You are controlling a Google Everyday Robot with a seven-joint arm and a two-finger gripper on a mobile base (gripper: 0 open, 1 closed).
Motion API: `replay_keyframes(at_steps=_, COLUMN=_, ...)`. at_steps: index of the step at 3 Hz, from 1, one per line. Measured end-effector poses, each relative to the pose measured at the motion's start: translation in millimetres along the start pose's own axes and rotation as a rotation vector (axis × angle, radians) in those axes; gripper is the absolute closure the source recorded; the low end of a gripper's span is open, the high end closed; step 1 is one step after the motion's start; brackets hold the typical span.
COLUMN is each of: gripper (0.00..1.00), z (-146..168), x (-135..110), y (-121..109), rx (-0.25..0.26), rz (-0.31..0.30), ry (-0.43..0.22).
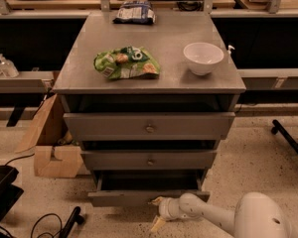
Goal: Close bottom drawer
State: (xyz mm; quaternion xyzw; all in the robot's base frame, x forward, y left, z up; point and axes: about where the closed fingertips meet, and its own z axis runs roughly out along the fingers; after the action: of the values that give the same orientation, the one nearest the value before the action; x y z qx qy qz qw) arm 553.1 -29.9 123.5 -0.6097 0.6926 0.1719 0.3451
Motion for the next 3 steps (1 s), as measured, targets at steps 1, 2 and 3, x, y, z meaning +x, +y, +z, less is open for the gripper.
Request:
replay_keyframes(at_steps=1, gripper=0.0, z=-0.4, x=0.1, y=1.2, rx=0.0, rz=0.0, ry=0.0)
replay_keyframes(at_steps=2, gripper=0.15, z=-0.6, x=0.2, y=2.0, rx=0.0, rz=0.0, ry=0.0)
replay_keyframes(at_steps=3, gripper=0.39, z=-0.7, x=0.2, y=2.2, rx=0.0, rz=0.0, ry=0.0)
